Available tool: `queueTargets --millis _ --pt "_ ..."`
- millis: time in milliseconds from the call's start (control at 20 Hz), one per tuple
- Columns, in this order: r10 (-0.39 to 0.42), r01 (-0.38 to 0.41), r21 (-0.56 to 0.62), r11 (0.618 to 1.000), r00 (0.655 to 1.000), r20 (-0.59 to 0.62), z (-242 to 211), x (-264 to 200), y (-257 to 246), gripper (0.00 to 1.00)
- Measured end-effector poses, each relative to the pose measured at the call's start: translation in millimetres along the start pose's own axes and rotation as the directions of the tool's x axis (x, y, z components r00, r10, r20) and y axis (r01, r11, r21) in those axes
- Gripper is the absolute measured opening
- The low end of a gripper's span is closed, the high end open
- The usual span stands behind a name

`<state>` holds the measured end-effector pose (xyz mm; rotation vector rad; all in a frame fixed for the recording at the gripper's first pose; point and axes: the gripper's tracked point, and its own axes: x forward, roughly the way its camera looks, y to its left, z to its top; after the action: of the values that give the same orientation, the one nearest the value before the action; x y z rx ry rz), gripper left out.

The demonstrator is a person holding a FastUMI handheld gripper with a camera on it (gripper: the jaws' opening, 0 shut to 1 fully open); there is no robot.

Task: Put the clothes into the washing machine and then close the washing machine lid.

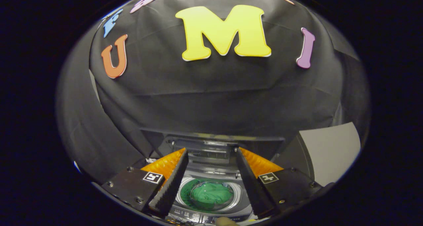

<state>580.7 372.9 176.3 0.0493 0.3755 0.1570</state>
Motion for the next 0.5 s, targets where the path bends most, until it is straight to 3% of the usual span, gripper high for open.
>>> queueTargets --millis 500 --pt "-0.061 0.061 0.018 0.998 0.998 -0.010 44.8 46.3 9.1 0.90"
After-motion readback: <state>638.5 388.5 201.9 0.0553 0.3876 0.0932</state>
